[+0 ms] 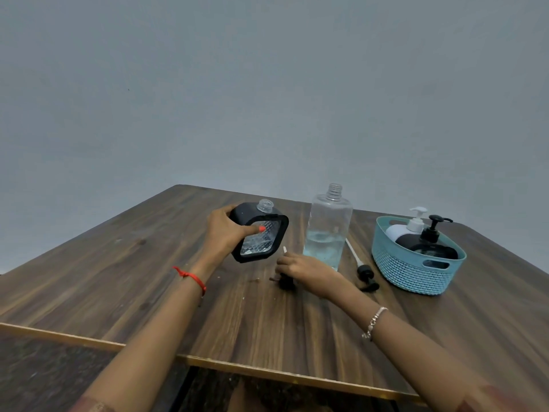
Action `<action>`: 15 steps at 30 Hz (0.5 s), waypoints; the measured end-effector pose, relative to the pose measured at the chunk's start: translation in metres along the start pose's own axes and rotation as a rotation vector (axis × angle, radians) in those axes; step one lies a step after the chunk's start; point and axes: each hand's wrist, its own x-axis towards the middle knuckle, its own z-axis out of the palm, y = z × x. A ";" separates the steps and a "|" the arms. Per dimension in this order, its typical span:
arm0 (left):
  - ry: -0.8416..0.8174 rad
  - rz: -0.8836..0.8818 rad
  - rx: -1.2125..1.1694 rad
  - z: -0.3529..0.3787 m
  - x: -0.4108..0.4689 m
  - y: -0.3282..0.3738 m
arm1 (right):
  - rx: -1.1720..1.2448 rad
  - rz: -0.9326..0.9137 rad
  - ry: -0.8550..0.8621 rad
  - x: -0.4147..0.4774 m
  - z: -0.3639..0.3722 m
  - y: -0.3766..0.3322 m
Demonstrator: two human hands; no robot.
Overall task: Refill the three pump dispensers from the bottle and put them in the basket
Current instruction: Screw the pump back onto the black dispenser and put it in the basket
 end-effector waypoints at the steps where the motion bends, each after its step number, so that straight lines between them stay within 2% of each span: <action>1: 0.002 -0.008 -0.010 -0.001 0.001 0.000 | 0.106 0.042 0.047 -0.001 -0.008 0.001; 7: -0.022 -0.020 -0.057 -0.006 0.006 -0.002 | 0.814 0.433 0.666 0.000 -0.105 0.008; 10: -0.055 -0.038 -0.083 -0.003 0.005 -0.001 | 1.044 0.443 0.914 0.005 -0.146 0.022; 12: -0.087 -0.035 -0.114 0.000 0.002 0.003 | 1.063 0.434 0.980 0.009 -0.162 0.029; 15: -0.134 -0.018 -0.145 0.006 -0.004 0.010 | 1.046 0.414 0.966 0.015 -0.176 0.033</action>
